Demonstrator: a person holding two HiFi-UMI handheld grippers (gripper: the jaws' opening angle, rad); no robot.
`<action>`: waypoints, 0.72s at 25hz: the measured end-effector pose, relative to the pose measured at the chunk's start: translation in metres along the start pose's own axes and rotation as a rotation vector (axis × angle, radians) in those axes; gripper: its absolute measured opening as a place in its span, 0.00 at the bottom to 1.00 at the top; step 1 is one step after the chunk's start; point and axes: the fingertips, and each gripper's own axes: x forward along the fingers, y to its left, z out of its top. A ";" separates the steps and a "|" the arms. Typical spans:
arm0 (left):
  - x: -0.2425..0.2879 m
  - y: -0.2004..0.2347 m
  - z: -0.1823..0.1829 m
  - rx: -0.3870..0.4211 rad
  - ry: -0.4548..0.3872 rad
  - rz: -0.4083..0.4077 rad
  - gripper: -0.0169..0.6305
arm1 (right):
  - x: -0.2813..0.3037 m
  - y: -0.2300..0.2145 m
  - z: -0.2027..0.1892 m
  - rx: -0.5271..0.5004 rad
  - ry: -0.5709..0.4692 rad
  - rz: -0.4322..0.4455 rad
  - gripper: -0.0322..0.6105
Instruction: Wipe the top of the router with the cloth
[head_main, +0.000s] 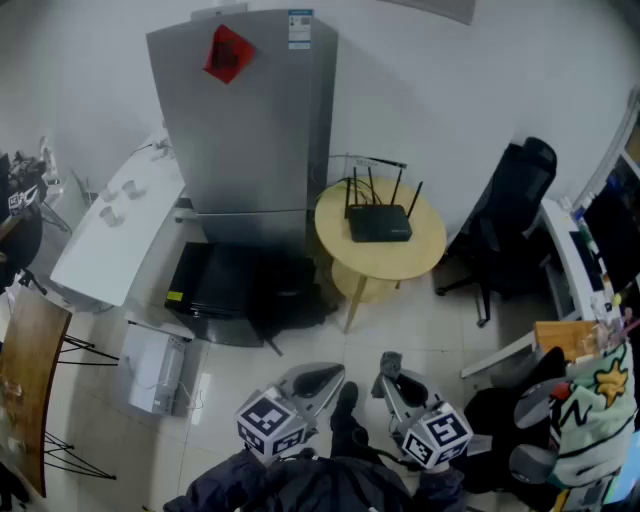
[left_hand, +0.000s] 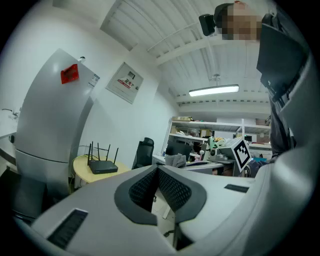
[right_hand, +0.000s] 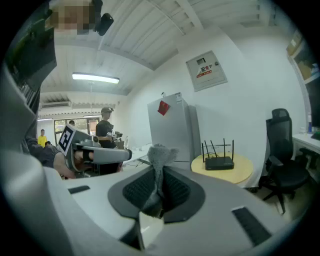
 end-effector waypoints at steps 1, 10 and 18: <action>0.013 0.007 0.002 0.002 0.002 0.001 0.02 | 0.007 -0.013 0.002 -0.001 -0.001 0.003 0.16; 0.140 0.089 0.031 0.006 0.007 0.026 0.01 | 0.082 -0.146 0.028 -0.015 0.011 0.038 0.16; 0.239 0.152 0.061 0.005 0.026 0.064 0.01 | 0.143 -0.247 0.054 0.006 0.028 0.090 0.16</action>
